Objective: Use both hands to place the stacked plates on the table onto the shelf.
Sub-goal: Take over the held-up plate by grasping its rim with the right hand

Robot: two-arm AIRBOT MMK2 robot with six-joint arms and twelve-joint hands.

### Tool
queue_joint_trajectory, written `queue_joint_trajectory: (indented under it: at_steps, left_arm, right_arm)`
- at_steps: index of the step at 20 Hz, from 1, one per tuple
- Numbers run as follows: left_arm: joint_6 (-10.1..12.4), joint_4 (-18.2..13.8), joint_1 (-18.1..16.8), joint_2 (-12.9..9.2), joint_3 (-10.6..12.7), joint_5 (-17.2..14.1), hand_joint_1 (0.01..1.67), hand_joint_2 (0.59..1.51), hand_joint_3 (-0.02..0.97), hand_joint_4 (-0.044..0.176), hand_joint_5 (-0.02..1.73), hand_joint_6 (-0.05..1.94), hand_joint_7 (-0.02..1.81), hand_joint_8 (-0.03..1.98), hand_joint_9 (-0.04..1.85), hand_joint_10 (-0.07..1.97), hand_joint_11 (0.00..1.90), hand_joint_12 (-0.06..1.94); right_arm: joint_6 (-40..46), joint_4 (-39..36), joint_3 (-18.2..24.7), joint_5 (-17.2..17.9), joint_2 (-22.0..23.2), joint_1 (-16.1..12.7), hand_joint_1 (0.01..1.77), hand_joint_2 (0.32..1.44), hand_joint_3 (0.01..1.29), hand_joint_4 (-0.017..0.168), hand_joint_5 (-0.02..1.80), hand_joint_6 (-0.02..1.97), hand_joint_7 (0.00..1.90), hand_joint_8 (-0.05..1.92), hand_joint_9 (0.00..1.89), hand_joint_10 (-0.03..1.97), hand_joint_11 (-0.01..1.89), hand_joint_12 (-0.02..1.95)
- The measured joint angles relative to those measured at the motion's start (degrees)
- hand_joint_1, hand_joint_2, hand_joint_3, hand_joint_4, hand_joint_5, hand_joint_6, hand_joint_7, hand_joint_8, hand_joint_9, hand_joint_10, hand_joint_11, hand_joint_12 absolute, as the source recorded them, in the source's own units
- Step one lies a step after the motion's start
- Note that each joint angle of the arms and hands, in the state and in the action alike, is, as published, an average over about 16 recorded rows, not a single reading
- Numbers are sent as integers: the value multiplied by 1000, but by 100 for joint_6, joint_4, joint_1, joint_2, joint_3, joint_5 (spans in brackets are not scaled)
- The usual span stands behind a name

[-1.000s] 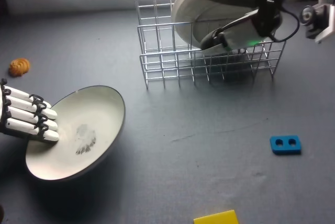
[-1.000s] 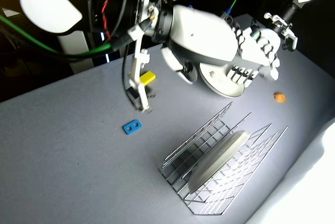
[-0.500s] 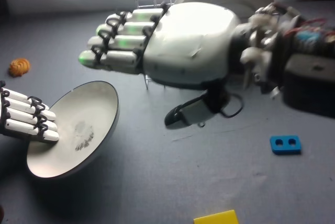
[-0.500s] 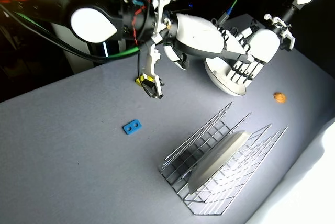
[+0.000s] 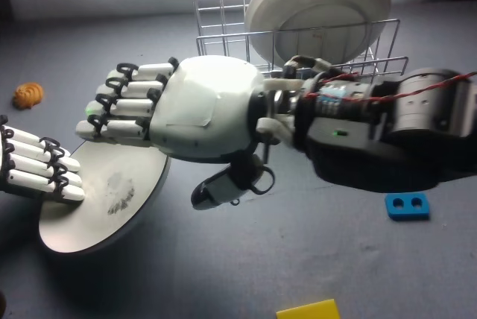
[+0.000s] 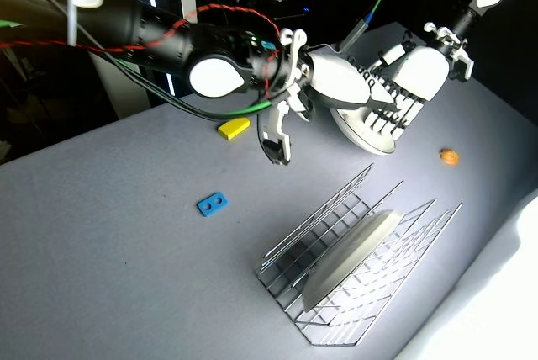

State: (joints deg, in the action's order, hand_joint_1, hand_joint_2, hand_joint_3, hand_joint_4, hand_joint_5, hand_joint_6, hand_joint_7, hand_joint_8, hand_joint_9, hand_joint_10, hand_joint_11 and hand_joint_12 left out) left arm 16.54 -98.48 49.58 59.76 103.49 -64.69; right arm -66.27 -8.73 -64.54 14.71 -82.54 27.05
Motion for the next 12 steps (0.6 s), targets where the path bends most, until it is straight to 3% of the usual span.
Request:
queue_joint_trajectory:
  at_steps: [6,12]
  left_arm:
    - [2,-1,0,2,4,-4,13,1226,18,-3,-7,-29,-2,-5,-26,-49,29,27]
    - [3,-1,0,5,7,-6,13,1226,18,-3,-7,-29,-2,-5,-26,-48,29,27]
  right_arm:
    - [-135,6,-582,72,-650,190,1022,941,12,4,75,15,57,11,56,13,22,202]
    - [-190,7,-955,163,-1067,305,1019,981,11,4,251,15,237,11,221,13,48,560]
